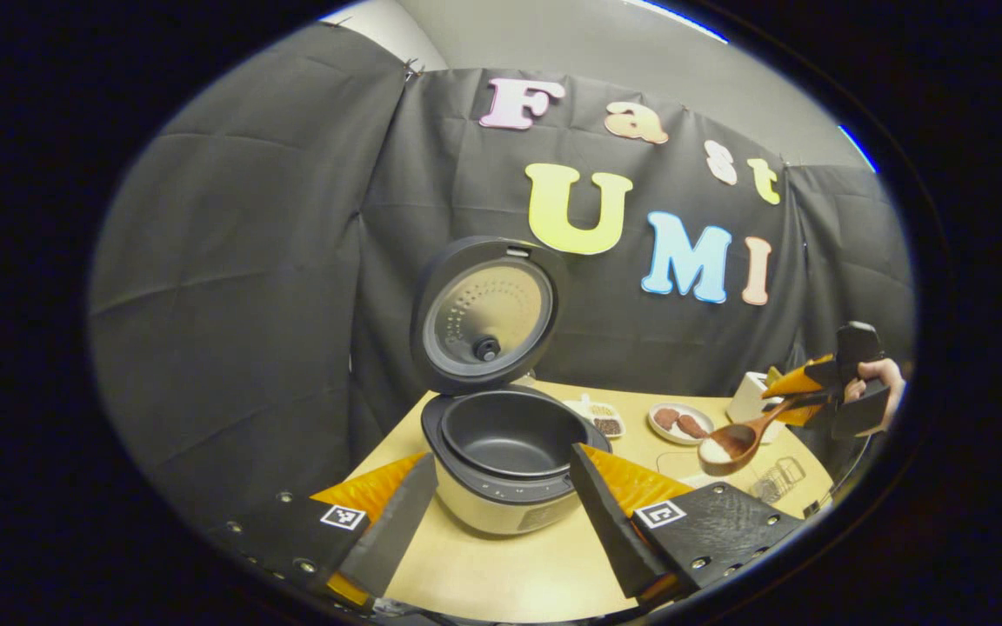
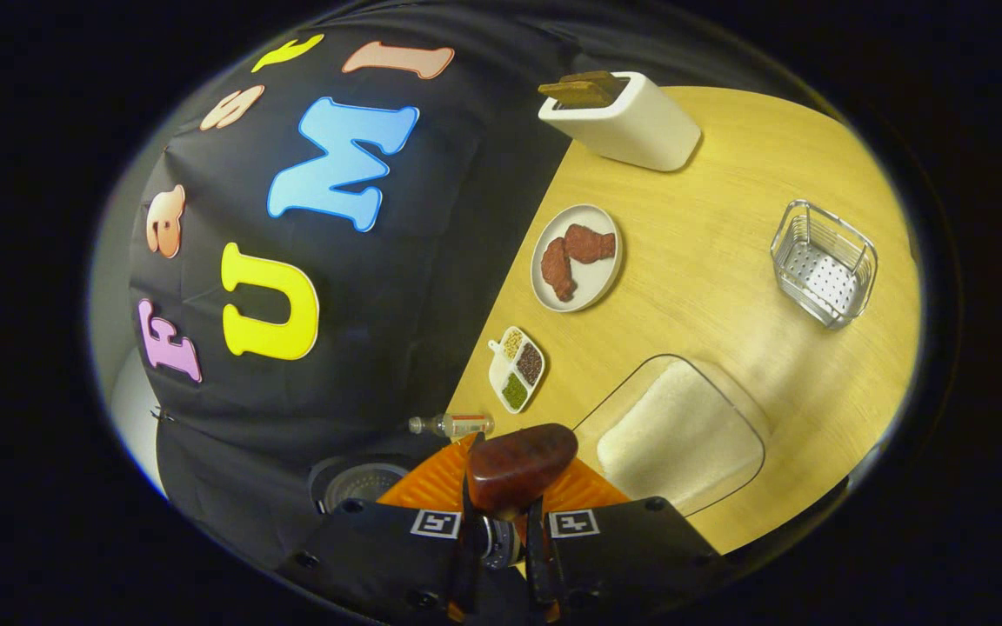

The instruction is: Close the left gripper, press the button to open the rice cooker; take a wooden spoon from the chopstick holder with the right hand, scoop a spoonful of rice and pour it into the rice cooker, then put the wooden spoon back into the chopstick holder.

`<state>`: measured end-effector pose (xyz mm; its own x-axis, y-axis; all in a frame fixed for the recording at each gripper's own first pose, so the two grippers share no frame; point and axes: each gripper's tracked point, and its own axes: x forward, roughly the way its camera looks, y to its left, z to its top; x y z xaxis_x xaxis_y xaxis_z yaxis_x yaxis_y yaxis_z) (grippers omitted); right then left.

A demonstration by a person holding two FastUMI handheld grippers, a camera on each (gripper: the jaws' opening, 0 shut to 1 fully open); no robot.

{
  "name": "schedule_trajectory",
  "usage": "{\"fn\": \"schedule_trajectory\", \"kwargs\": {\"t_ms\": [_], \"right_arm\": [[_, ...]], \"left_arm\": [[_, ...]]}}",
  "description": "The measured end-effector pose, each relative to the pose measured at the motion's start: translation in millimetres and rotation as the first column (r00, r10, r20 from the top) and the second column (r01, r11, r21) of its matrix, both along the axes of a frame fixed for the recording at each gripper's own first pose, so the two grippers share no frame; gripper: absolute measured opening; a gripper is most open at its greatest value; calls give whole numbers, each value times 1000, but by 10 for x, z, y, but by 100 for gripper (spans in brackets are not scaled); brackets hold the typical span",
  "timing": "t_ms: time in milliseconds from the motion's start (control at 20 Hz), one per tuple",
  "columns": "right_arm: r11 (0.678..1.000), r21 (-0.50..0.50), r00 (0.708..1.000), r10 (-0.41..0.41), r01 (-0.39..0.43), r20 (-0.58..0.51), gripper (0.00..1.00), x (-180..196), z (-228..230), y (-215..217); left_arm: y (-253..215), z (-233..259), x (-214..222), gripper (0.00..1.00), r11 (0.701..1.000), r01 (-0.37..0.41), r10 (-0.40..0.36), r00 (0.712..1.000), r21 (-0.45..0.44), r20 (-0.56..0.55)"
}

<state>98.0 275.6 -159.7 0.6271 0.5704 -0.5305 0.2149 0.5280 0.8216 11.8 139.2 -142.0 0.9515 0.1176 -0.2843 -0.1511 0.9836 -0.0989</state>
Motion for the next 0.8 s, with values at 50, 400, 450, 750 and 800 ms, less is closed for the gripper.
{"fn": "schedule_trajectory", "kwargs": {"t_ms": [50,400,450,750,800], "right_arm": [[1000,19,1000,12,-12,-2,23,15,33,91],[992,62,993,110,-113,43,22,83,281,780],[989,74,991,124,-127,51,19,87,342,894],[971,91,973,212,-221,94,22,126,524,1557],[970,73,969,223,-231,104,22,147,508,1662]], "left_arm": [[24,-8,-36,96,1000,-9,9,1000,-4,0],[96,-25,-125,96,998,-50,51,999,-41,12],[93,-39,-132,96,998,-53,53,999,-42,4],[174,-16,-221,96,995,-100,100,995,-25,-5],[200,-21,-222,96,994,-106,106,994,-24,-11]]}}
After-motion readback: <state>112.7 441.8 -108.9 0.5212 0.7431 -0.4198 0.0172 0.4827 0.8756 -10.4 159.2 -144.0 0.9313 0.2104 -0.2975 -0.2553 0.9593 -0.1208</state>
